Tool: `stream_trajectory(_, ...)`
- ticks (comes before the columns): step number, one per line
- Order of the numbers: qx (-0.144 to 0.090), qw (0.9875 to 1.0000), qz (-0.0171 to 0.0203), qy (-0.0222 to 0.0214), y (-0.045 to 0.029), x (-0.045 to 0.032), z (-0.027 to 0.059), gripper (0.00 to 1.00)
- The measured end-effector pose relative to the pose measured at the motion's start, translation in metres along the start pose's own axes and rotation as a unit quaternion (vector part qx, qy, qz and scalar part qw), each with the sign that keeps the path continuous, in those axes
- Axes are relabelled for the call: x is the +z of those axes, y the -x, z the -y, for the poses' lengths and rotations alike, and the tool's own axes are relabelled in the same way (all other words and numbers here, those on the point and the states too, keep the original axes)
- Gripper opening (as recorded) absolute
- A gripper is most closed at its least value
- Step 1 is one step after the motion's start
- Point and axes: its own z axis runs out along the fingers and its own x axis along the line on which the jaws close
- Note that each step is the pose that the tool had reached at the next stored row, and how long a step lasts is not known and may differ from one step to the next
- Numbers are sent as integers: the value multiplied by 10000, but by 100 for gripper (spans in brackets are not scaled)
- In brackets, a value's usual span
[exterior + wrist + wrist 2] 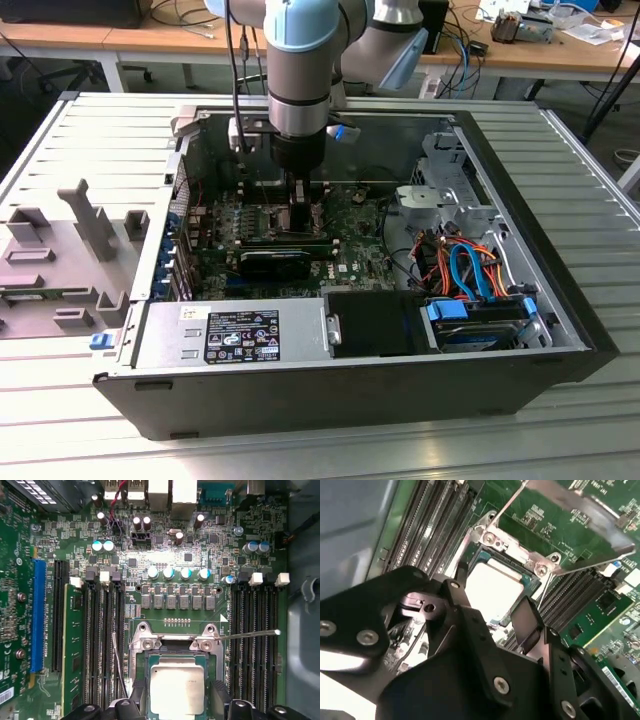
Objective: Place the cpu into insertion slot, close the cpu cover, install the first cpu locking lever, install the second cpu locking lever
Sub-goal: 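Place the cpu into insertion slot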
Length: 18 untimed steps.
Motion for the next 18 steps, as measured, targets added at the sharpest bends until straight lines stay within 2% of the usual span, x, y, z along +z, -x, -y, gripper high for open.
stream_trajectory(4,0,10000,4,0,0,-3,0,62)
stream_trajectory(5,0,10000,-11,1,0,-1,0,62)
stream_trajectory(7,0,10000,-89,2,-1,-1,0,62)
stream_trajectory(9,-2,9999,-129,4,-1,1,3,62)
stream_trajectory(18,-1,9999,-130,16,11,24,16,62)
